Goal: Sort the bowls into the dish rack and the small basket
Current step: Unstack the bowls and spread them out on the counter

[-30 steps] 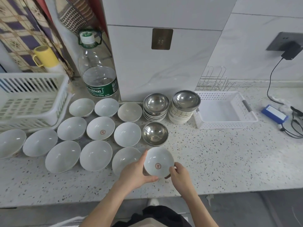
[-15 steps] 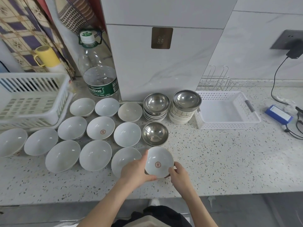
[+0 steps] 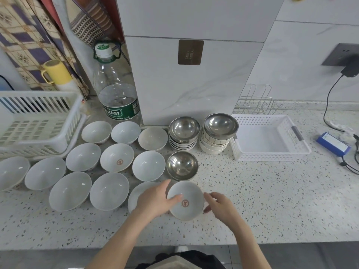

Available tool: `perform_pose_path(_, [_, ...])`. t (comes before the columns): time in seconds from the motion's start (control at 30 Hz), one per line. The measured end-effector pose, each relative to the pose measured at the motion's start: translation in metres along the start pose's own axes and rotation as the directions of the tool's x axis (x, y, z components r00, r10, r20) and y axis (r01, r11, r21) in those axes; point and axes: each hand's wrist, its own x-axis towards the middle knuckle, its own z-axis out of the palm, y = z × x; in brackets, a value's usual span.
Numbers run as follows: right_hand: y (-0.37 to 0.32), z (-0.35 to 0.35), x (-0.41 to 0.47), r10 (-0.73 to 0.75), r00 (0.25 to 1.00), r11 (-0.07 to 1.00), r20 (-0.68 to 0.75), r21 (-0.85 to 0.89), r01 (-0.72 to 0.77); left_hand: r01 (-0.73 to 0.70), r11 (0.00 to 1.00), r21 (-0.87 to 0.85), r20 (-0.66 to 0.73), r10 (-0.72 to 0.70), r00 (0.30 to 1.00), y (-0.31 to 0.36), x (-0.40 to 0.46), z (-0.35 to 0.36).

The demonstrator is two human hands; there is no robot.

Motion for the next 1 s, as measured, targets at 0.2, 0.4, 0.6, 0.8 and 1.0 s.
perform_pose_path(0.2, [-0.036,-0.051,0.024,-0.075,0.987,0.993,-0.144,0.076,0.086,0.046,0.949,-0.311,-0.162,-0.101,0.982,0.023,0.048,-0.034])
perform_pose_path(0.4, [-0.078,-0.058,0.045,-0.177,0.978,0.978,-0.108,0.094,0.187,0.080,0.763,-0.641,-0.162,-0.237,0.958,0.049,0.104,-0.057])
perform_pose_path(0.6, [-0.086,-0.048,0.062,-0.185,0.979,0.974,-0.085,0.119,0.194,0.112,0.692,-0.713,-0.123,-0.280,0.952,0.066,0.129,-0.065])
perform_pose_path(0.8, [-0.083,-0.040,0.073,-0.150,0.985,0.973,-0.085,0.167,0.162,0.088,0.612,-0.786,-0.118,-0.288,0.950,0.069,0.135,-0.070])
perform_pose_path(1.0, [-0.096,-0.040,0.083,-0.145,0.983,0.968,-0.117,0.190,0.165,0.036,0.541,-0.840,-0.116,-0.245,0.962,0.062,0.129,-0.080])
